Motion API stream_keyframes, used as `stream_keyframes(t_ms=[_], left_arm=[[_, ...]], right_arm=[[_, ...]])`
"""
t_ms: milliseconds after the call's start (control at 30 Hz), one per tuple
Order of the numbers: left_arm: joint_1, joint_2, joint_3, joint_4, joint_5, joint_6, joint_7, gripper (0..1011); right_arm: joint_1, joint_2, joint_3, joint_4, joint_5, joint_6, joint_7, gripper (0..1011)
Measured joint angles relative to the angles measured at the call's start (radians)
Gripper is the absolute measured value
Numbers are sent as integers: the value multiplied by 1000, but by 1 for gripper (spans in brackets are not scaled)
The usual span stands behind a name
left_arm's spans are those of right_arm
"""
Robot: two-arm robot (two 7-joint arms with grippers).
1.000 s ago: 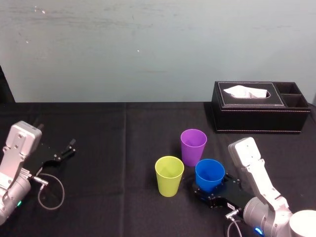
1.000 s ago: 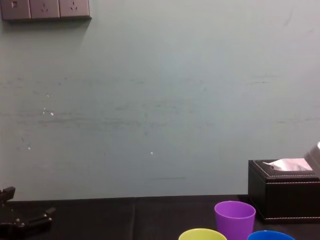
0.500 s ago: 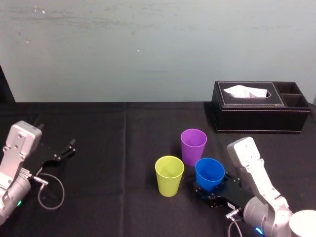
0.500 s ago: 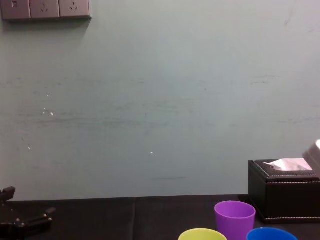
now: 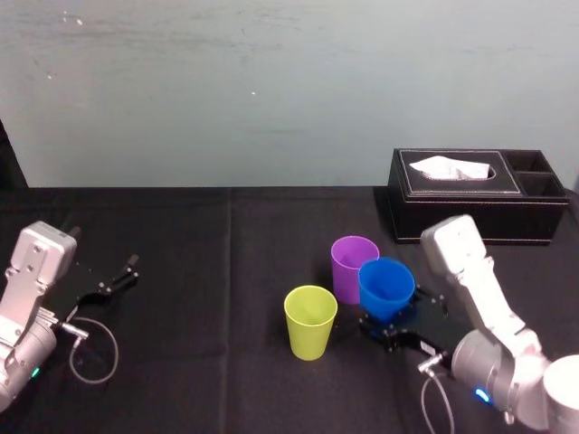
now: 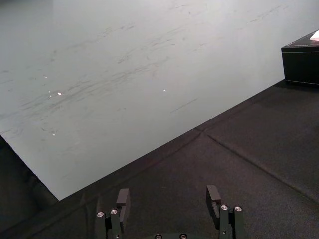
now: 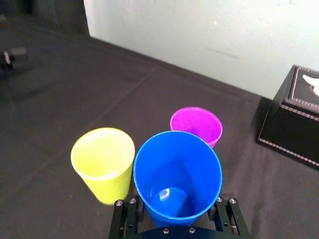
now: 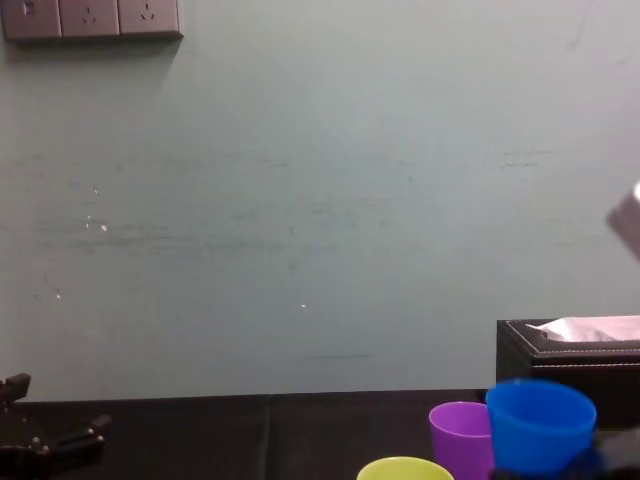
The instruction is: Stack the three plastic cups sequentially using one hand.
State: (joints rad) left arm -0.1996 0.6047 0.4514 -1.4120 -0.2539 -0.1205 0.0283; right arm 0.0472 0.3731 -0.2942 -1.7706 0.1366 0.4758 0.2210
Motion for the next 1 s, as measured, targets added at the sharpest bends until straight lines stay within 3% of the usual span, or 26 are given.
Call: stream_keyframes(t_ms=[233,400,1000], left_arm=[[0,0,0,0,0,0,0,1000],[0,0,0,0,0,0,0,1000],[0,0,0,0,0,0,0,1000]], right_arm=[[17,-16,54,-40,57,50,55,696],[36,-17,69,-47,83,75,71,696],[164,-26,16,25,68,138,78,696]])
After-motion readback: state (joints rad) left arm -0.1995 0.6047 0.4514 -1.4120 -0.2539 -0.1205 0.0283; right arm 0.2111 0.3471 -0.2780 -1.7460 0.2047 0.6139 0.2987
